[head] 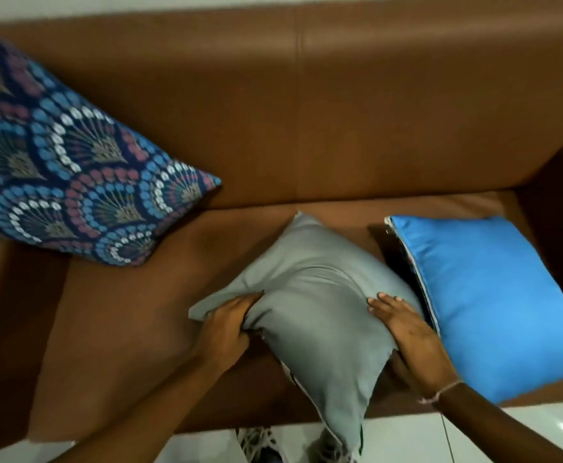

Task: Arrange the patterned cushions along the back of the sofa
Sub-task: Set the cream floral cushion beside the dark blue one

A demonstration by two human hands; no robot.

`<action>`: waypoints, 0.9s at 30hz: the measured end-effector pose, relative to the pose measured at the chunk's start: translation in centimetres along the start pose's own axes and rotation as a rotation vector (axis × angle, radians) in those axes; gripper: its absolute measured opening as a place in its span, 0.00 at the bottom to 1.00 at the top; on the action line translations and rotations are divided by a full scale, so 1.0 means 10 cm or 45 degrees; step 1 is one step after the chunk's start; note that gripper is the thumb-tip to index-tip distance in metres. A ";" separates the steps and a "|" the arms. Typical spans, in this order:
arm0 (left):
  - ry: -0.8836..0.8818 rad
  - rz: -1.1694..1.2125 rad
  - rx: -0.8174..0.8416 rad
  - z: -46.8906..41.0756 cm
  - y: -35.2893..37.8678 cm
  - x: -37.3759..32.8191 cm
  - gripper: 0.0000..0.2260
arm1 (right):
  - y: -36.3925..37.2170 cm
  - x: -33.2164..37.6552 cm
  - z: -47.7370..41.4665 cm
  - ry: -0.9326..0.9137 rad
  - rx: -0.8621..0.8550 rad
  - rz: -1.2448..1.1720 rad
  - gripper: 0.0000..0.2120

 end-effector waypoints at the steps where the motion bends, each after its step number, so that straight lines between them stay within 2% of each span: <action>1: 0.028 -0.026 -0.010 -0.21 -0.24 -0.05 0.29 | -0.11 0.09 -0.17 0.040 -0.098 -0.065 0.24; 3: 0.010 -0.014 0.014 -0.57 -0.66 -0.11 0.19 | -0.28 0.27 -0.52 0.110 -0.293 -0.097 0.22; 7: 0.008 0.191 -0.112 -1.24 -1.24 0.00 0.16 | -0.68 0.61 -1.51 0.226 -0.599 0.000 0.08; 9: -0.036 0.169 -0.111 -1.59 -1.40 0.11 0.09 | -0.85 0.70 -2.08 0.257 -0.650 0.053 0.08; 10: -0.044 0.152 -0.117 -1.75 -1.46 0.15 0.08 | -0.90 0.70 -2.35 0.267 -0.653 0.083 0.09; 13: -0.105 0.152 -0.089 -2.17 -1.60 0.22 0.17 | -0.96 0.53 -3.05 0.294 -0.636 0.196 0.11; 16: -0.178 0.125 0.011 -2.52 -1.52 0.33 0.16 | -0.87 0.33 -3.50 0.353 -0.567 0.264 0.12; 20: -0.256 0.025 0.094 -2.75 -1.23 0.56 0.17 | -0.55 0.07 -3.65 0.506 -0.485 0.306 0.12; 23: -0.313 -0.010 0.145 -2.73 -1.02 0.69 0.25 | -0.31 -0.08 -3.62 0.536 -0.428 0.345 0.12; 25: -0.305 -0.088 0.094 -2.71 -0.94 0.68 0.23 | -0.20 -0.19 -3.59 0.574 -0.359 0.419 0.14; 27: -0.291 -0.114 -0.077 -2.69 -0.96 0.61 0.16 | -0.17 -0.31 -3.52 0.670 -0.349 0.411 0.18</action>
Point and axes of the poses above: each hand's wrist, its own z-axis away from the middle knuckle, its own y-axis out of the palm, x = y × z, the point moved 7 cm from there along -z, towards the middle knuckle, and after that the axes turned 9 degrees about -x, right-handed, at the moved point
